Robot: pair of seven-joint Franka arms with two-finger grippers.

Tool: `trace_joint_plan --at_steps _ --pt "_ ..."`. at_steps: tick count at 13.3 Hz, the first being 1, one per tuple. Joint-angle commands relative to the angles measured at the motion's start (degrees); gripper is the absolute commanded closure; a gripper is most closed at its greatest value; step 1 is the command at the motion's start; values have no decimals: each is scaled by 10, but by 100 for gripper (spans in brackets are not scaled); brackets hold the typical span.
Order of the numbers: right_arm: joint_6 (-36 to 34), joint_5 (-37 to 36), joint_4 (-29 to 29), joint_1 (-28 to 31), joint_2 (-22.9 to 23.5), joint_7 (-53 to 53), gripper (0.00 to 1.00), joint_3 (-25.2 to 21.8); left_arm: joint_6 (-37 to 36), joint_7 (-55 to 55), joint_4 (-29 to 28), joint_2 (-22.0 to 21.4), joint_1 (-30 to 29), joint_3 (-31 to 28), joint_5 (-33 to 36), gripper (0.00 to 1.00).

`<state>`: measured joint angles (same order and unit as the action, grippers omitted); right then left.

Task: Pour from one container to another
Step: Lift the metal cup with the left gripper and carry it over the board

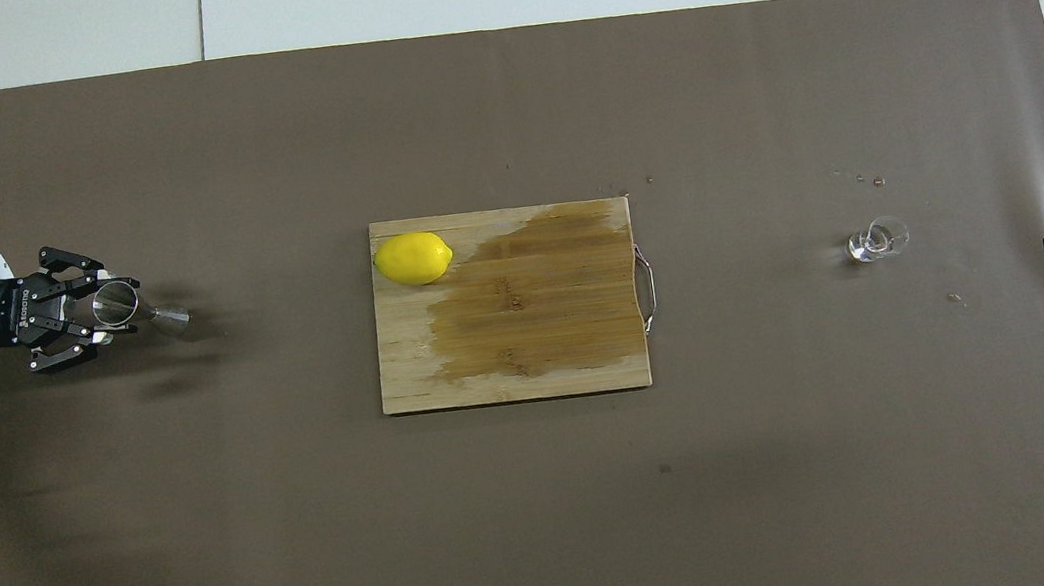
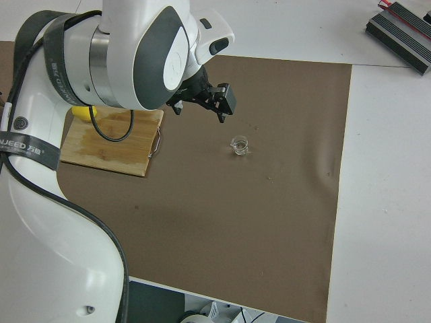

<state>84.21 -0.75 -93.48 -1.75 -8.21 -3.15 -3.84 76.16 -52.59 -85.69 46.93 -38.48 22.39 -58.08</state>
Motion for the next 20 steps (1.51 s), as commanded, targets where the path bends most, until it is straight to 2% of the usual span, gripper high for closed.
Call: trace_joint_plan --at_steps 1,8,12,14,17,20 --pt "-8 12 -1 6 -1 -9 0 3 35 -30 -4 -20 21 20 -24 74" --pt "-8 12 -1 6 -1 -9 0 3 67 -30 -11 -54 151 16 -131 75" --pt "-8 12 -1 6 -1 -9 0 2 127 -32 -33 -77 227 11 -172 76" --pt "-8 12 -1 6 -1 -9 0 2 137 -31 -52 -101 291 -36 -218 76" --pt "-8 12 -1 6 -1 -9 0 2 136 -24 -68 -122 430 -159 -298 76" --pt "-8 12 -1 6 -1 -9 0 2 156 -20 -89 -133 503 -201 -345 76"
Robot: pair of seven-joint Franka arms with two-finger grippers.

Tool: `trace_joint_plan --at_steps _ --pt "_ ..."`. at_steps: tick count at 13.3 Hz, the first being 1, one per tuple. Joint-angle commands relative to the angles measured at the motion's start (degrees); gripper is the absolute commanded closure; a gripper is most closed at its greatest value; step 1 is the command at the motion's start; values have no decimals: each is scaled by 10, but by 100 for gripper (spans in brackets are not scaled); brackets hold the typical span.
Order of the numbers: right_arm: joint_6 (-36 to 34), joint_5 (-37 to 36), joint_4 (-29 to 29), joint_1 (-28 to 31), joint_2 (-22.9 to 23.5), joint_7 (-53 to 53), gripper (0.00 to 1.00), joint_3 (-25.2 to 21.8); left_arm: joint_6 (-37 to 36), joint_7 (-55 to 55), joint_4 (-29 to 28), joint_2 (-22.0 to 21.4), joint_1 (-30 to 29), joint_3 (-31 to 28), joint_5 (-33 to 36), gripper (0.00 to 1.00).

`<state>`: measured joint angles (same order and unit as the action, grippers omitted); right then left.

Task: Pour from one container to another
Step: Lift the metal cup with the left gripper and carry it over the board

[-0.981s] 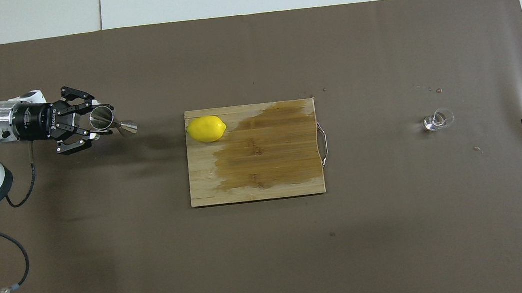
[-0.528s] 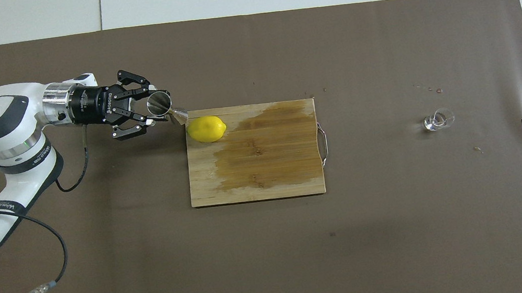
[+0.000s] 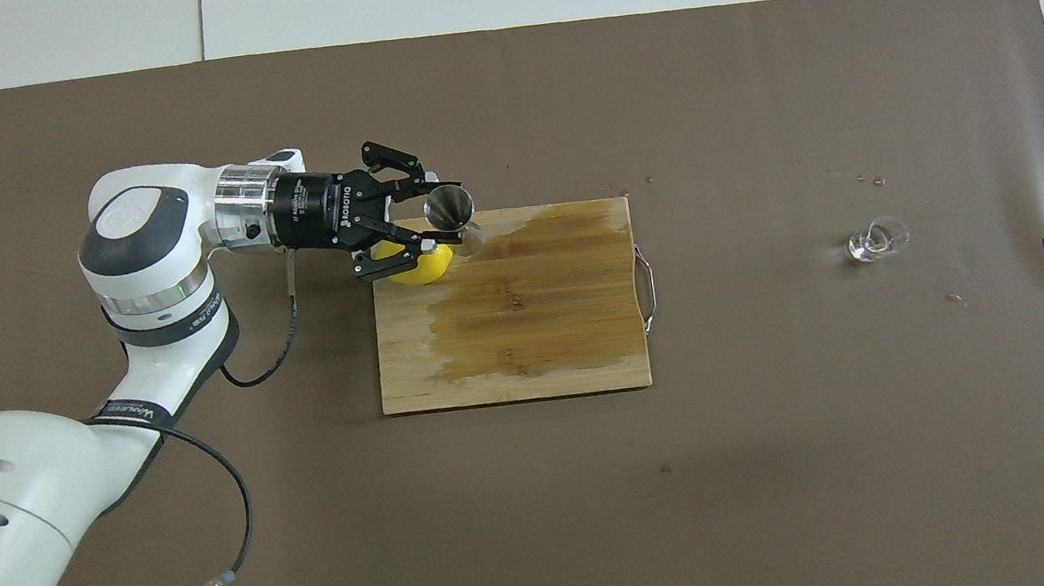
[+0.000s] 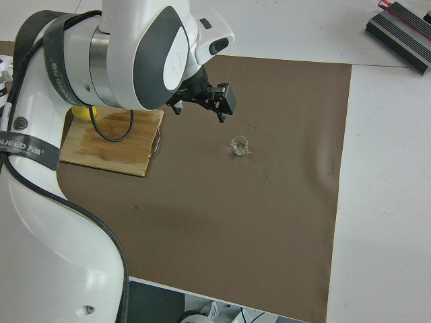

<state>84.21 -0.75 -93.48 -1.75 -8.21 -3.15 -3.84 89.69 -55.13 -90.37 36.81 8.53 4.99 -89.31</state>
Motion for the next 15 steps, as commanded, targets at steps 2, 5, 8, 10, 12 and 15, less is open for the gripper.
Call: trace_joint_plan --at_steps 2,5,8,10,12,15 --pt "-8 12 -1 6 -1 -9 0 2 31 19 -51 -34 52 -27 -39 76" --pt "-8 12 -1 6 -1 -9 0 2 39 29 -62 -32 60 -28 -39 77" --pt "-8 12 -1 6 -1 -9 0 2 39 51 -62 -17 60 -27 -41 78" --pt "-8 12 -1 6 -1 -9 0 2 38 67 -62 -5 60 -28 -42 78" --pt "-8 12 -1 6 -1 -9 0 2 38 71 -62 0 63 -28 -42 78" --pt "-8 12 -1 6 -1 -9 0 2 38 71 -61 6 68 -28 -41 78"
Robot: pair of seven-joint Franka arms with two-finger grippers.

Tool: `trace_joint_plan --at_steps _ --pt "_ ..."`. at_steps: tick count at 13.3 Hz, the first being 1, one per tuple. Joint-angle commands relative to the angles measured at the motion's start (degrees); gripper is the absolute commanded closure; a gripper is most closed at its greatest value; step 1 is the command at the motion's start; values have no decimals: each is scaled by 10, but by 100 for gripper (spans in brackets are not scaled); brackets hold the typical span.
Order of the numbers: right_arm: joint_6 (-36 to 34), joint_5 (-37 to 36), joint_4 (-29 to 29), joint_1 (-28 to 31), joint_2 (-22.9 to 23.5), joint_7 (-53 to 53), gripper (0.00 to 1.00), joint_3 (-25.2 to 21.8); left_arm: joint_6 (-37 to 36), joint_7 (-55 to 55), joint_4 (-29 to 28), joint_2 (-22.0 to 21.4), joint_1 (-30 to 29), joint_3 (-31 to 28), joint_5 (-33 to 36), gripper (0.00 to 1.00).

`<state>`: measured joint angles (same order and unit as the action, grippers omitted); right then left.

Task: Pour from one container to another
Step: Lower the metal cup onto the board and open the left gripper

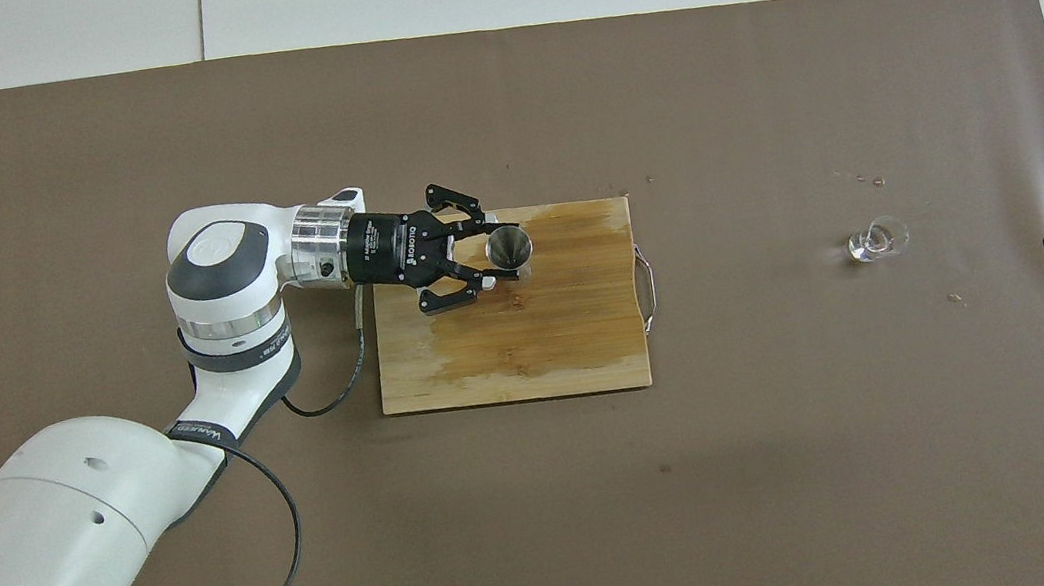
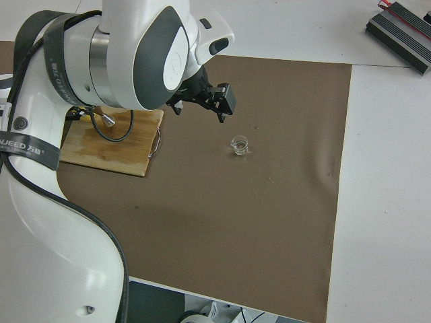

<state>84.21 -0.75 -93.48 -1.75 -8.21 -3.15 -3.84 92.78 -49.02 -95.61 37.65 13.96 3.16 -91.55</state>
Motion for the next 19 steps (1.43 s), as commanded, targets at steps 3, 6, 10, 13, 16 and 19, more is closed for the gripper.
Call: trace_joint_plan --at_steps 3,6,10,13,16,19 --pt "-8 12 -1 6 -1 -9 0 2 7 14 -4 6 19 -17 -19 78" --pt "-8 12 -1 6 -1 -9 0 2 7 27 -1 11 17 -17 -17 78" --pt "-8 12 -1 6 -1 -9 0 2 6 33 6 20 16 -18 -15 78" --pt "-8 12 -1 6 -1 -9 0 2 6 33 7 24 15 -18 -14 79" --pt "-8 12 -1 6 -1 -9 0 3 6 34 6 25 16 -20 -14 78" --pt "-8 12 -1 6 -1 -9 0 2 7 34 6 25 18 -22 -14 73"
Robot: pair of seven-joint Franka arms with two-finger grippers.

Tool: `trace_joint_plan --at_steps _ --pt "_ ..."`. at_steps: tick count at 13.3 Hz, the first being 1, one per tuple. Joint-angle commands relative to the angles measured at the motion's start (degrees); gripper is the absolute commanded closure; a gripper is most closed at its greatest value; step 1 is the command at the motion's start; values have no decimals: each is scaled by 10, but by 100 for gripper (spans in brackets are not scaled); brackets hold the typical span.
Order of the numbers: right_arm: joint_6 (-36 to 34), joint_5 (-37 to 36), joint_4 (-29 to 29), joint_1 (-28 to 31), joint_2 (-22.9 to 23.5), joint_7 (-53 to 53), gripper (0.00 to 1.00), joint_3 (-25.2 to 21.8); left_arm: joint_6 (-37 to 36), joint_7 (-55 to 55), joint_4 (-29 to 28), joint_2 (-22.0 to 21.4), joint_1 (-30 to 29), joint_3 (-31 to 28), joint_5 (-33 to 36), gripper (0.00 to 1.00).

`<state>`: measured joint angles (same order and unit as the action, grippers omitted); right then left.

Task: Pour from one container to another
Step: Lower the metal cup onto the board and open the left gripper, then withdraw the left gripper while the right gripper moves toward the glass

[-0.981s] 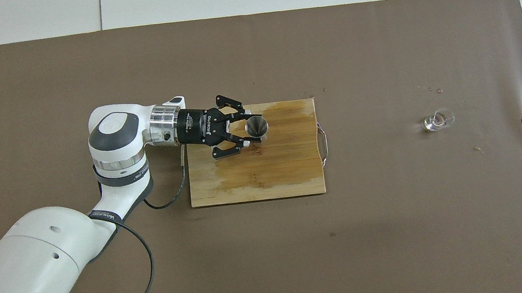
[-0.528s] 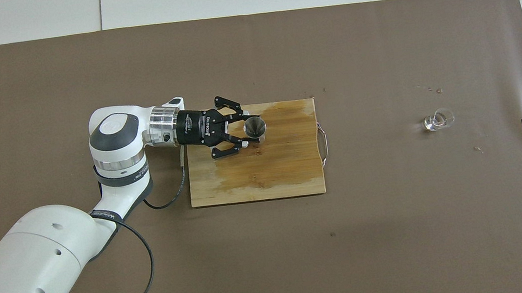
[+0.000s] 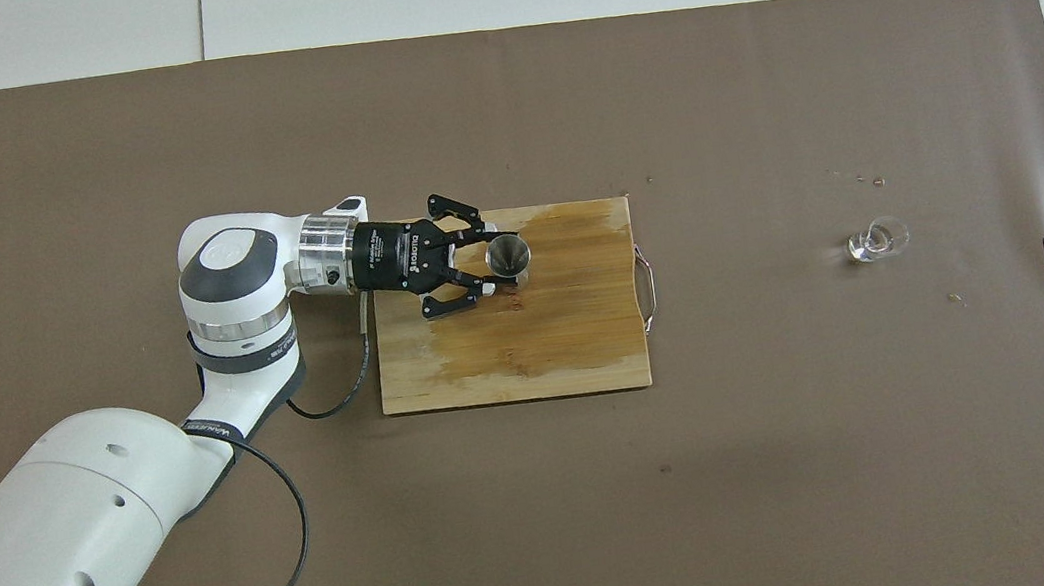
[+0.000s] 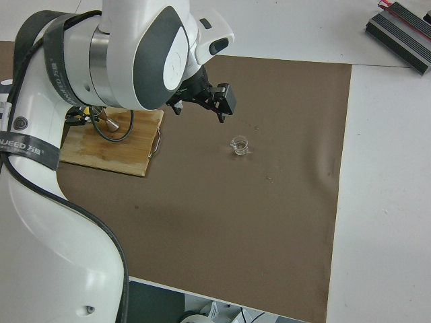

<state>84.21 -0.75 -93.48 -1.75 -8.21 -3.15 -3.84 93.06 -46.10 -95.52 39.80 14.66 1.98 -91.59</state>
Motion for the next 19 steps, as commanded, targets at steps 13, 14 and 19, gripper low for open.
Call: trace_joint_plan --at_steps 13,14,19 --pt "-8 12 -1 6 -1 -9 0 2 4 3 5 4 6 -16 -3 0" --pt "-8 12 -1 6 -1 -9 0 2 0 2 6 4 3 -17 -2 0" --pt "-8 12 -1 6 -1 -9 0 2 -28 -9 39 8 -59 -15 54 0"
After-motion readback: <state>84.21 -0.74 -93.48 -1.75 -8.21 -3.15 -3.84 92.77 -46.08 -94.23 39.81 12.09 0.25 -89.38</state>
